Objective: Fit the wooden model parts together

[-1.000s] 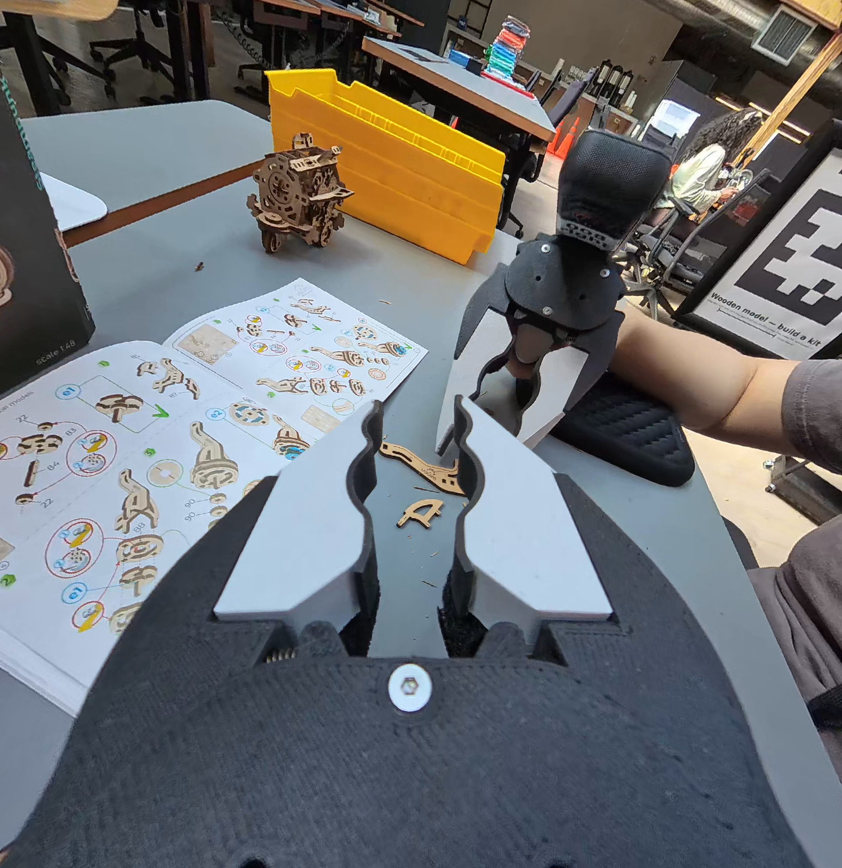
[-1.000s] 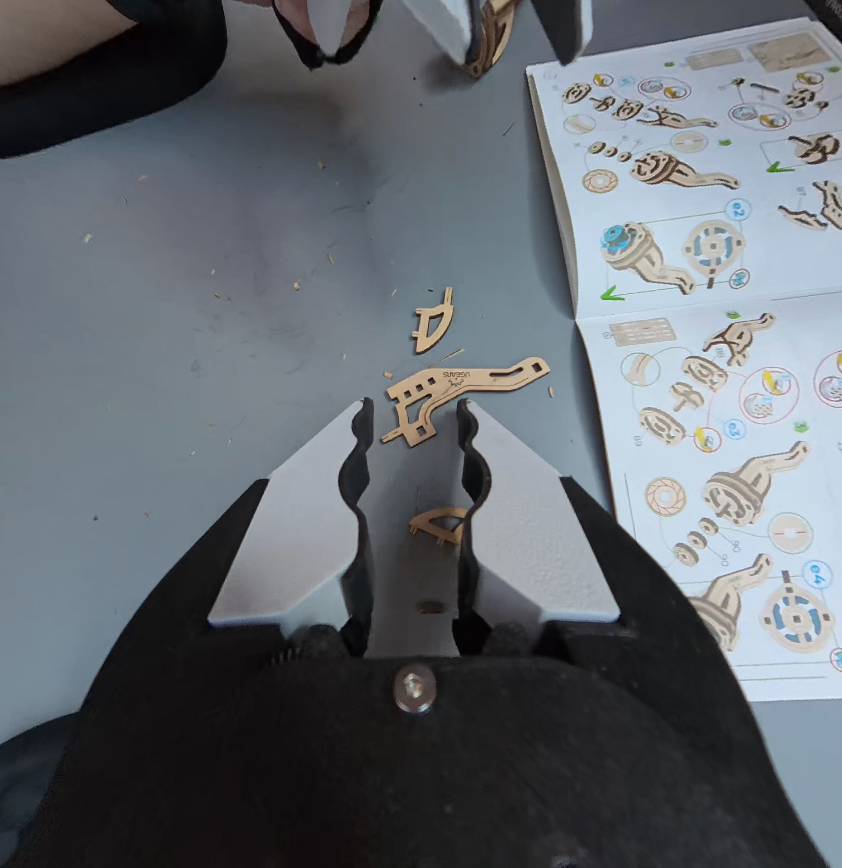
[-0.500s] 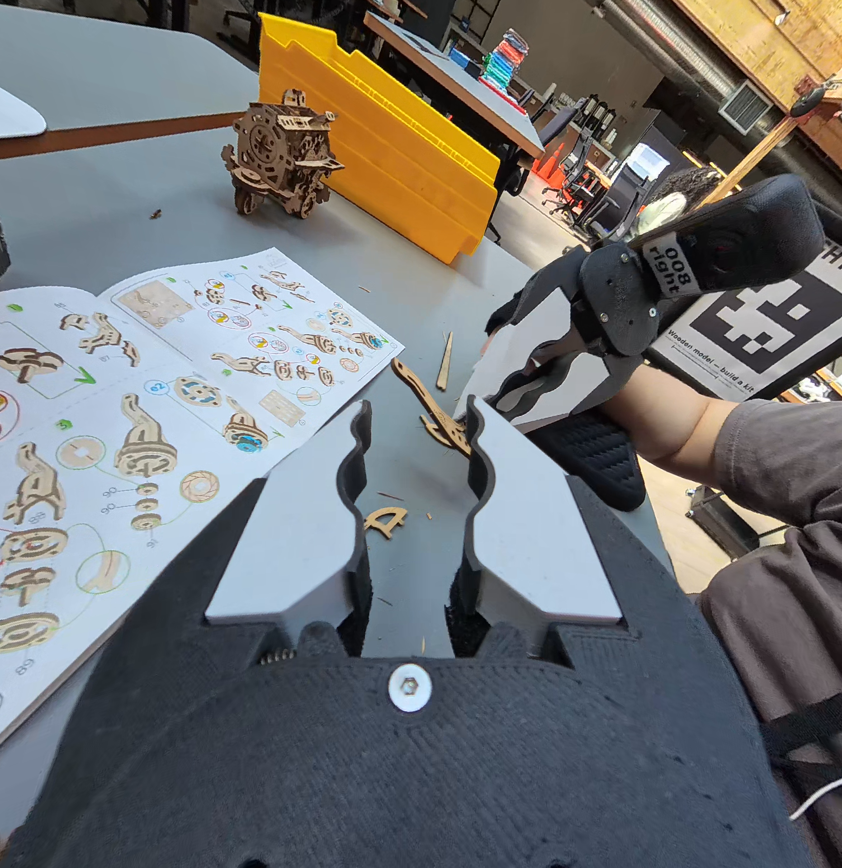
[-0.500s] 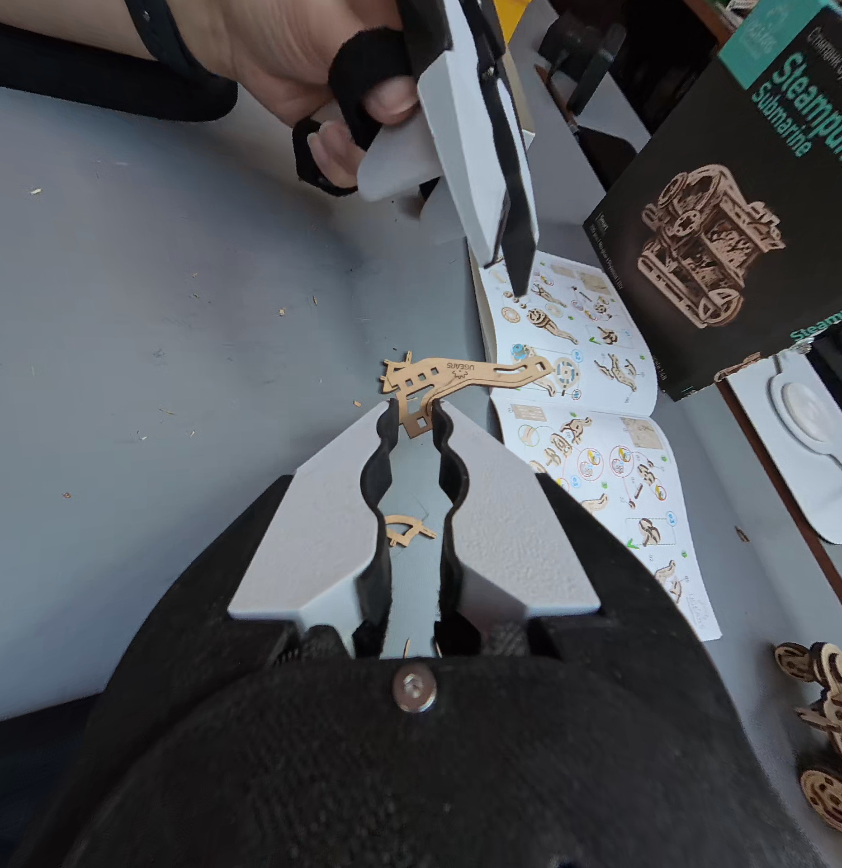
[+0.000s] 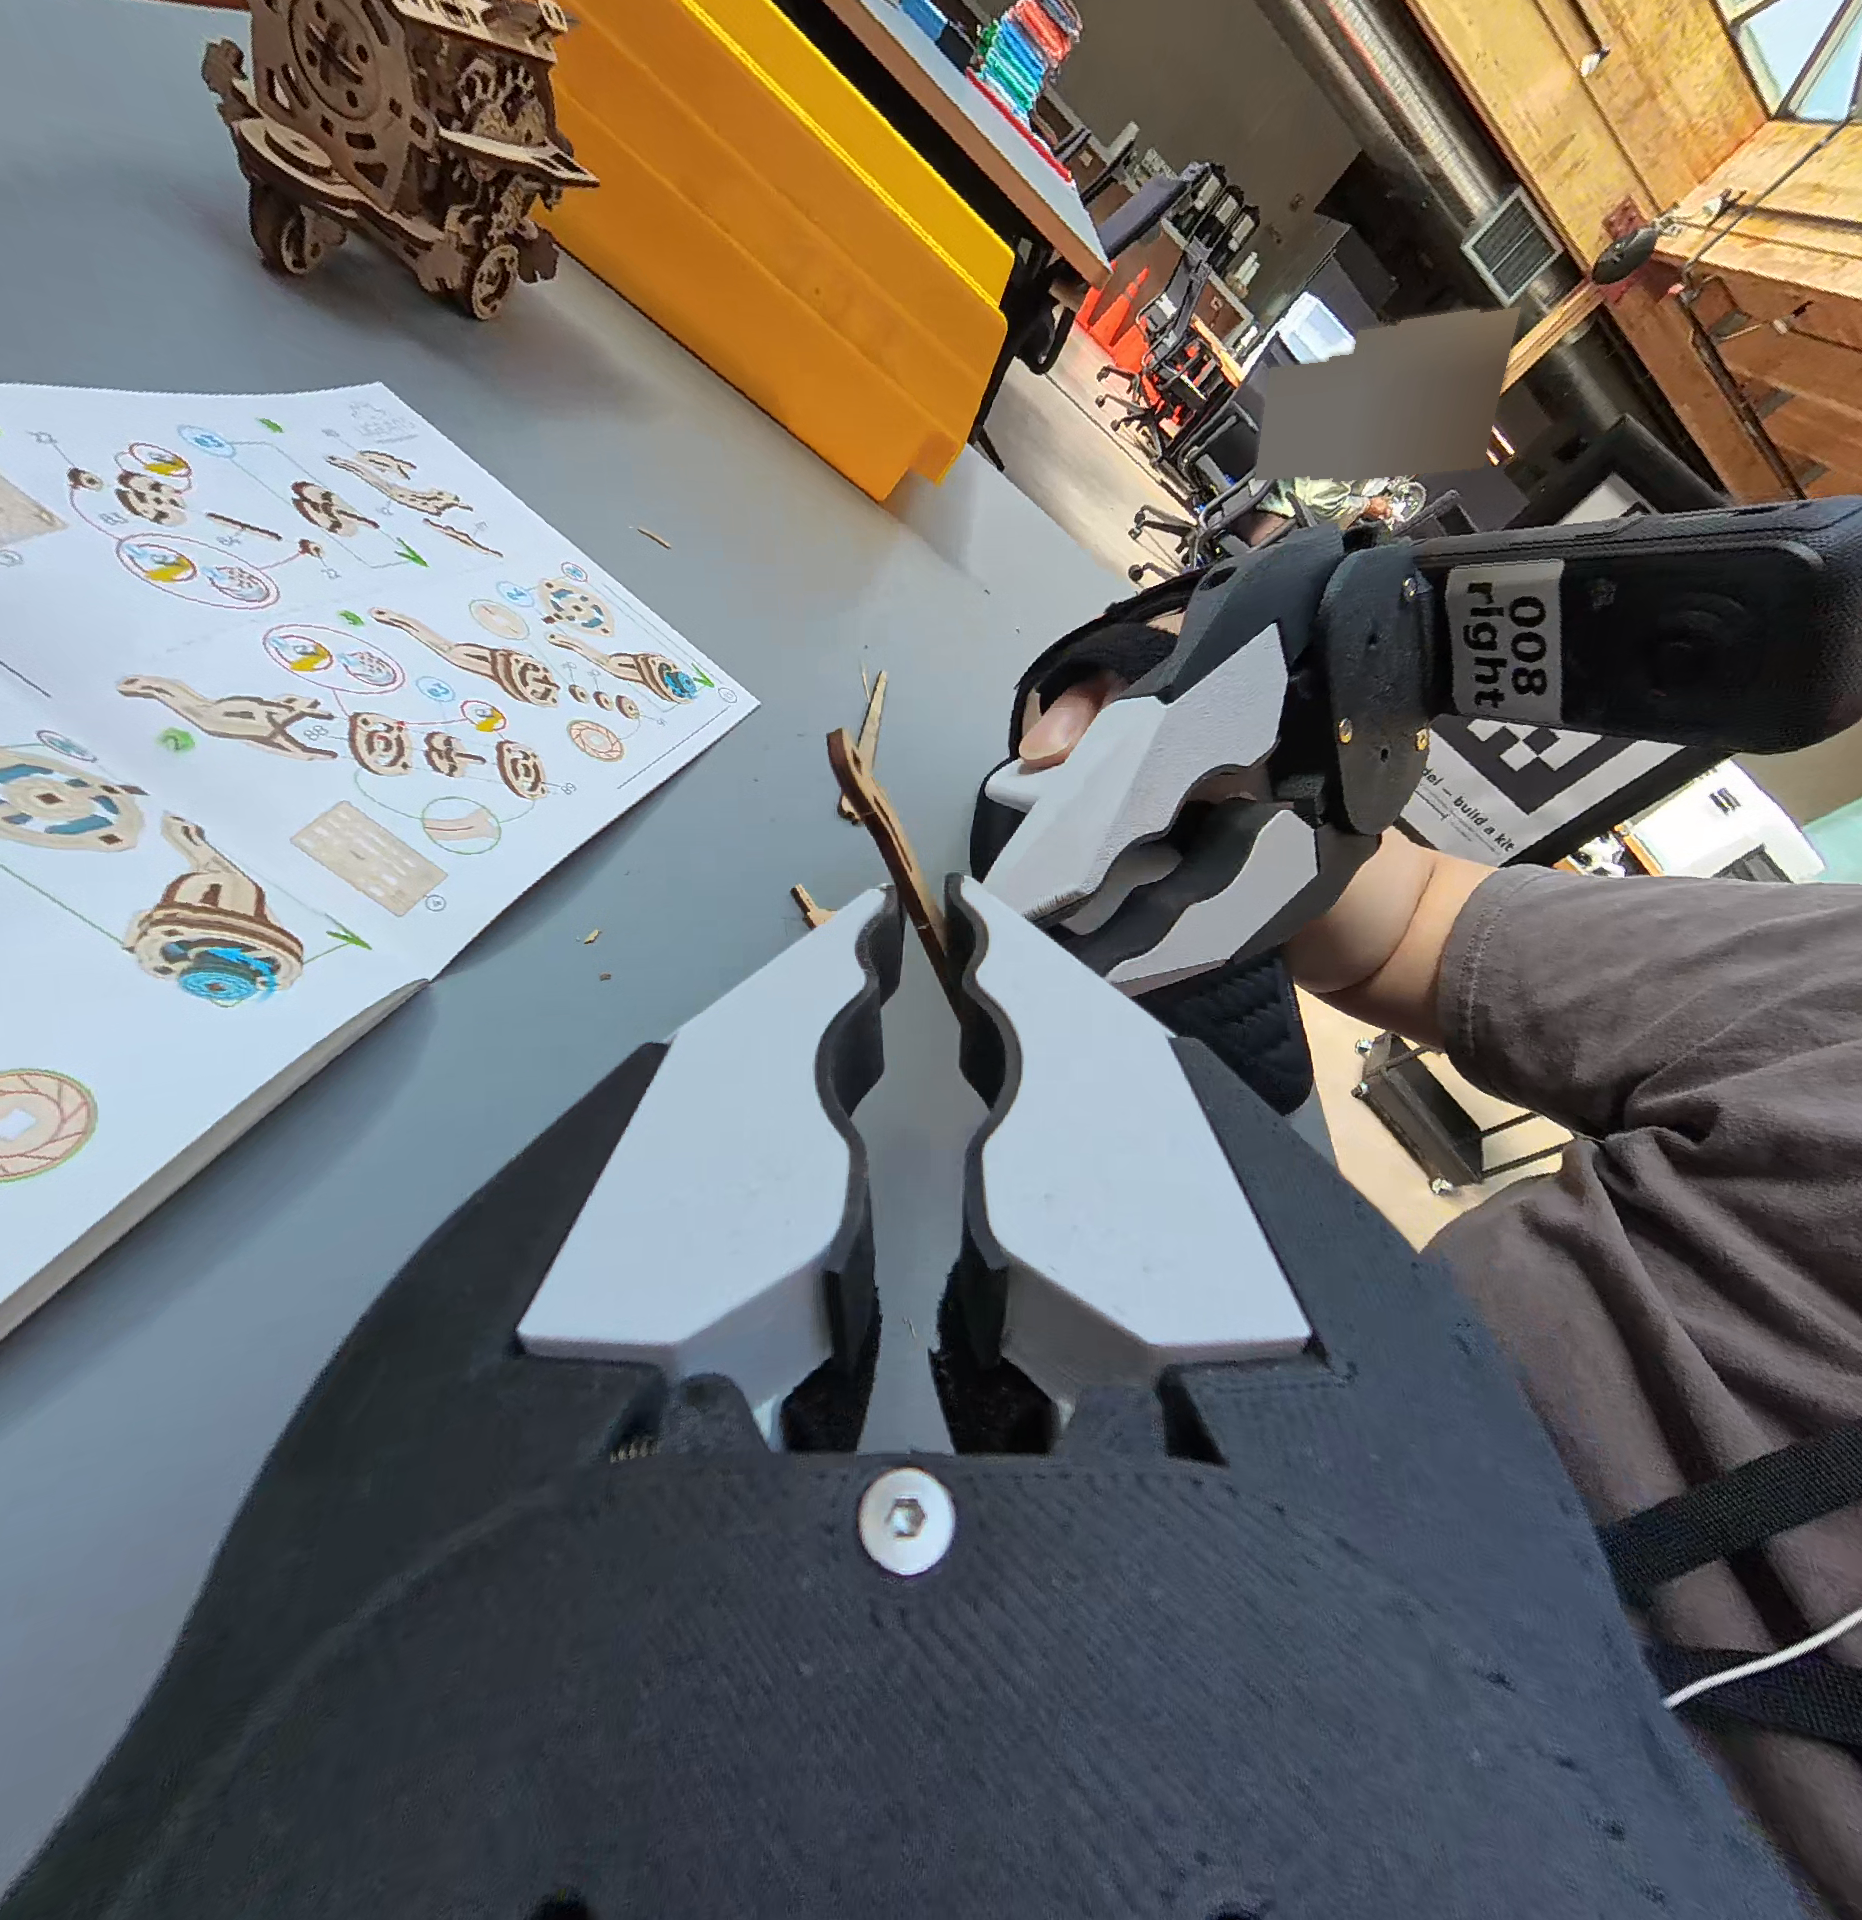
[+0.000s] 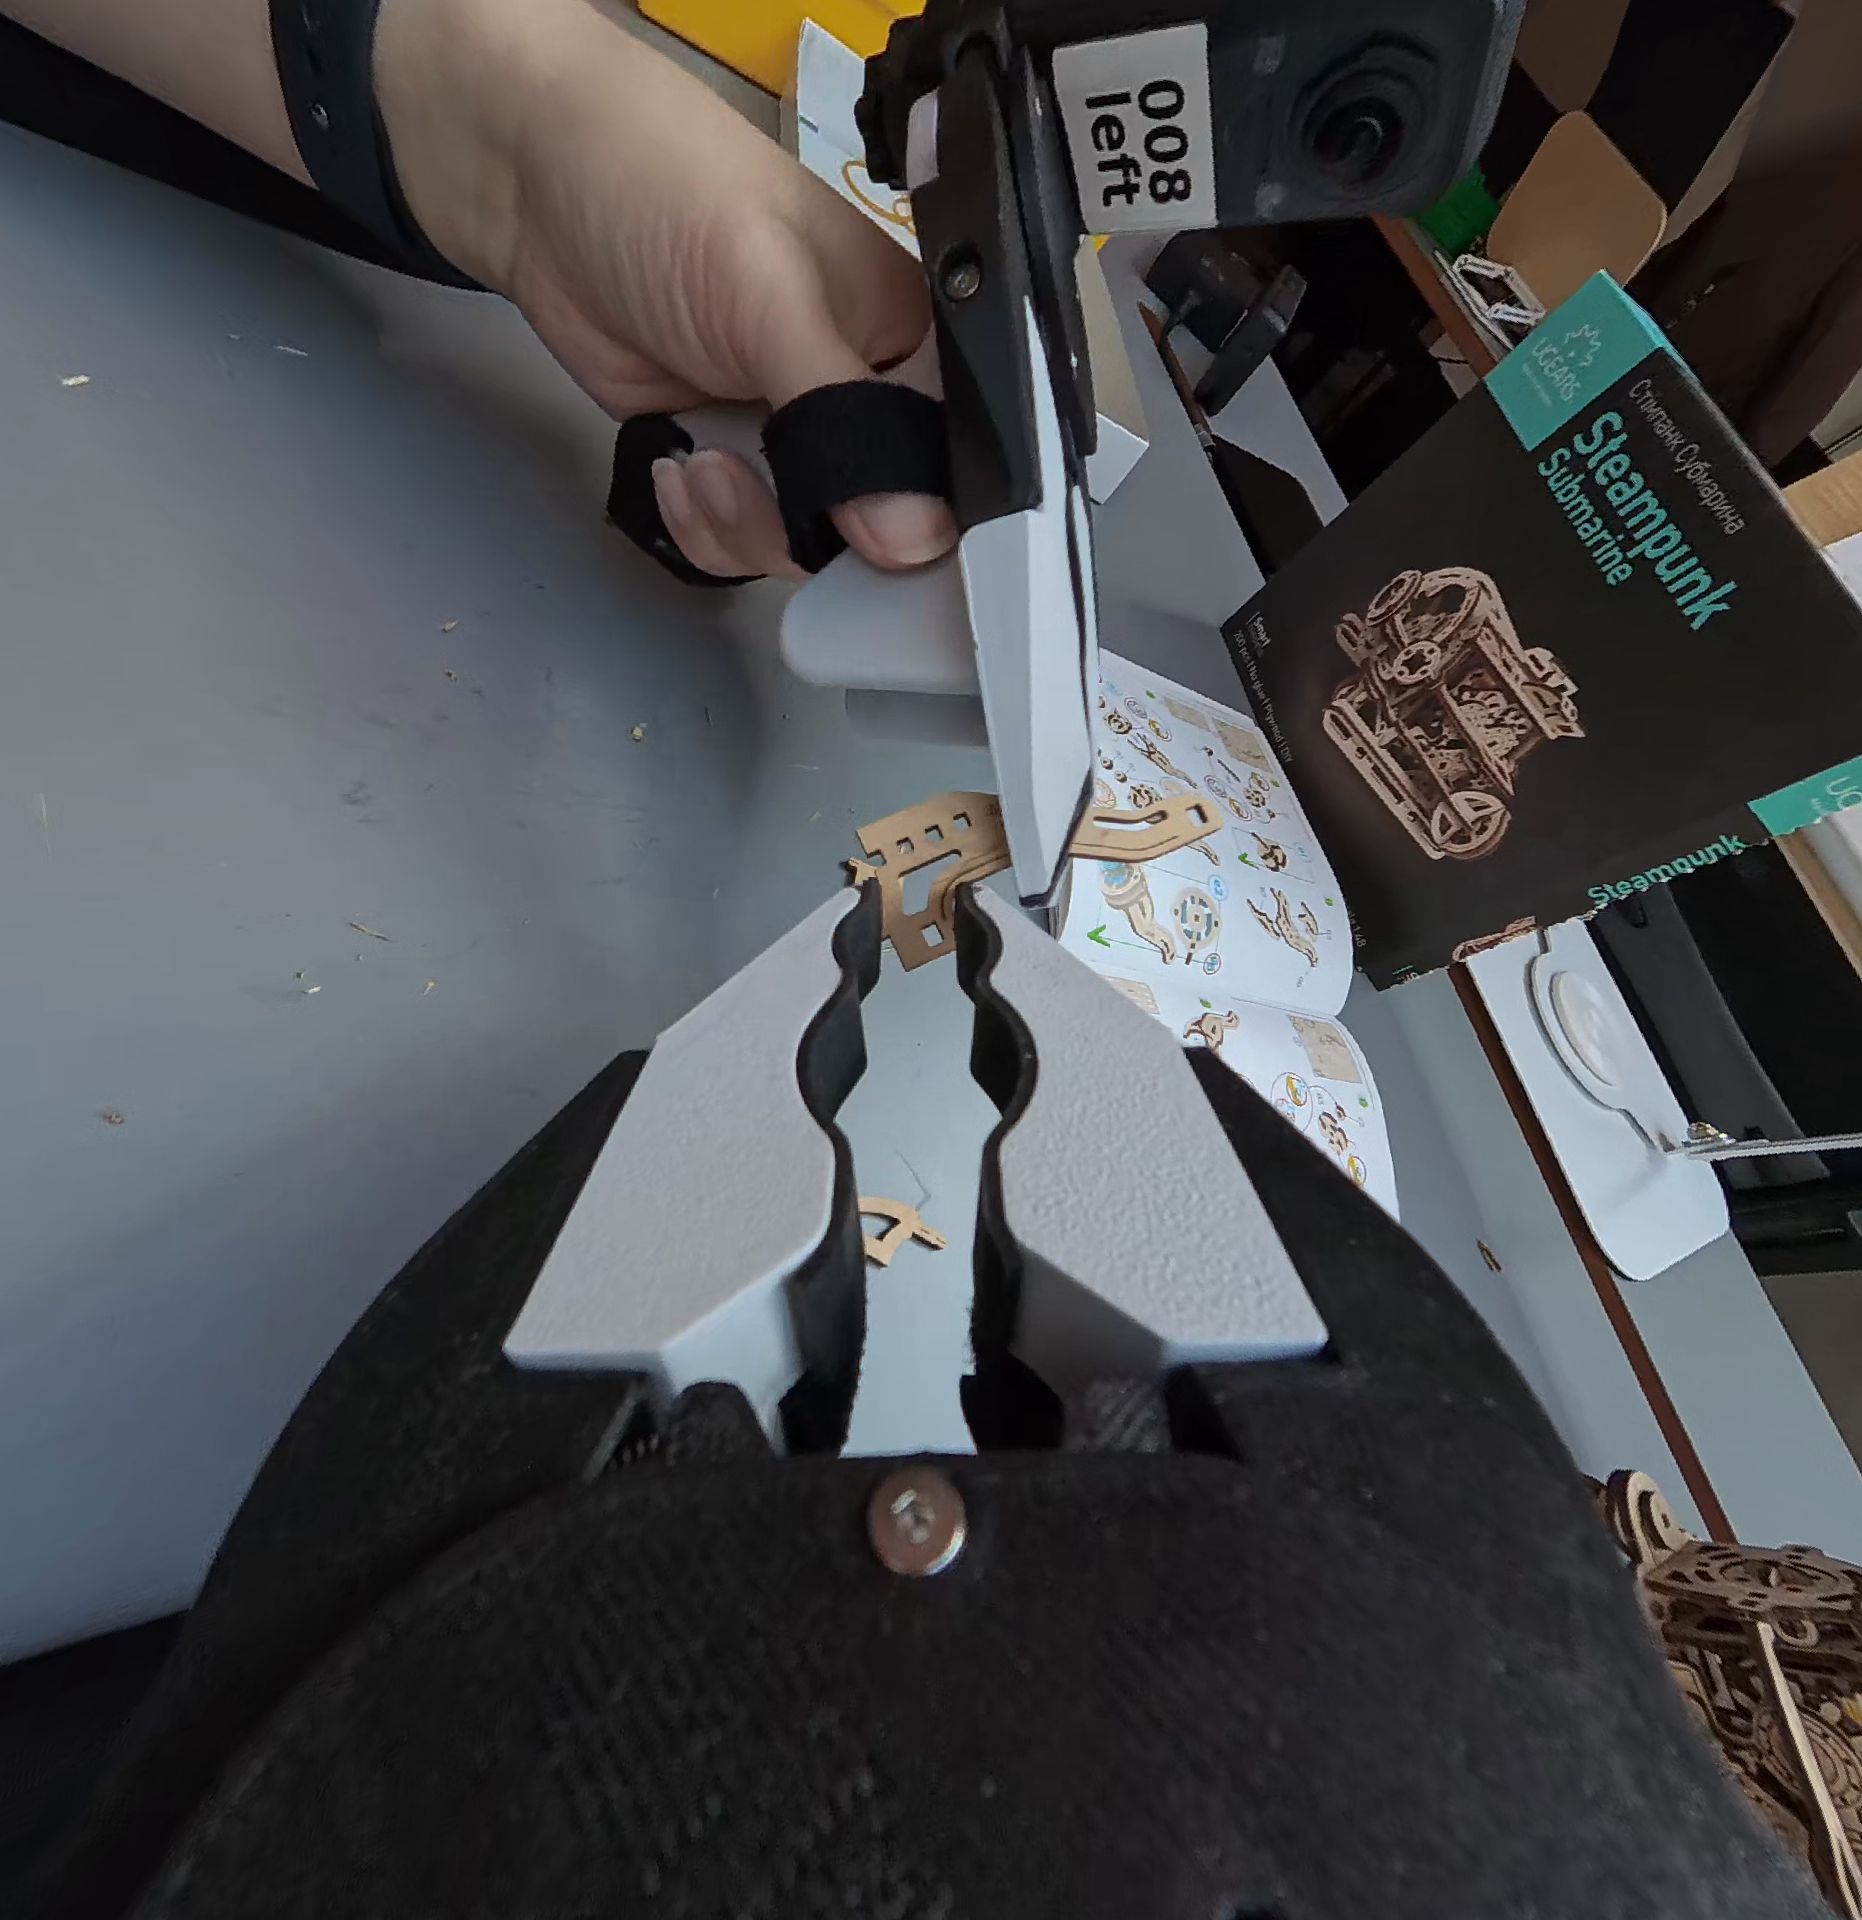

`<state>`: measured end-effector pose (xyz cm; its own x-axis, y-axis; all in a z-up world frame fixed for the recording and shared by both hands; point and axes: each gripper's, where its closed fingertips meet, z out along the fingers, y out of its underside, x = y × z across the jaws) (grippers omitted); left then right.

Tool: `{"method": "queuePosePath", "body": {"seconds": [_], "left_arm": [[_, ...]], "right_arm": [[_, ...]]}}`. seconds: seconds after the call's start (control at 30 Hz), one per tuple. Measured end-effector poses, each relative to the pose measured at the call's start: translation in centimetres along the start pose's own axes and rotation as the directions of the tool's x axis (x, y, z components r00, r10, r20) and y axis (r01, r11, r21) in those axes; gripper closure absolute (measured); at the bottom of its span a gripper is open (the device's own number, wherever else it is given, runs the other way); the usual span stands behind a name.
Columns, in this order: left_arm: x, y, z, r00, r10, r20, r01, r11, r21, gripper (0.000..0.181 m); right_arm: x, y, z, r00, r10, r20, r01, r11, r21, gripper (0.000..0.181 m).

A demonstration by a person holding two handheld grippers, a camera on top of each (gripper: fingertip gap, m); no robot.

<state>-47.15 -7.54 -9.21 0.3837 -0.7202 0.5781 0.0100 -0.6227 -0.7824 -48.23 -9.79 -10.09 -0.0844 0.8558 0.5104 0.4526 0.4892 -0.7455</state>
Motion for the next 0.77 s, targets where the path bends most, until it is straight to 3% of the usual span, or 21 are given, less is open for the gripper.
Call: {"method": "queuePosePath", "body": {"seconds": [0.1,0.27,0.43,0.57,0.77], "left_arm": [[0.3,-0.2,-0.2,1.000,-0.019,-0.022,0.019,1.000,0.011,0.181],[-1.4,-1.0,-1.9,0.998,-0.050,0.029,0.049,0.998,0.041,0.181],[-2.9,-1.8,-4.0,0.987,-0.157,0.022,0.155,0.984,0.086,0.181],[-3.5,-2.4,-5.2,0.974,-0.226,-0.015,0.227,0.967,0.120,0.181],[-3.6,-3.0,-6.1,0.970,-0.242,-0.026,0.243,0.958,0.153,0.181]], "right_arm": [[0.1,0.0,0.1,1.000,-0.012,-0.005,0.012,1.000,0.013,0.172],[1.3,-0.4,-0.5,0.998,0.057,-0.027,-0.054,0.995,0.078,0.160],[3.8,2.6,-0.7,0.979,0.178,-0.095,-0.180,0.984,-0.014,0.160],[3.3,4.9,-0.2,0.935,0.354,-0.014,-0.353,0.931,-0.092,0.161],[1.0,4.2,0.8,0.840,0.538,0.073,-0.523,0.837,-0.160,0.164]]}}
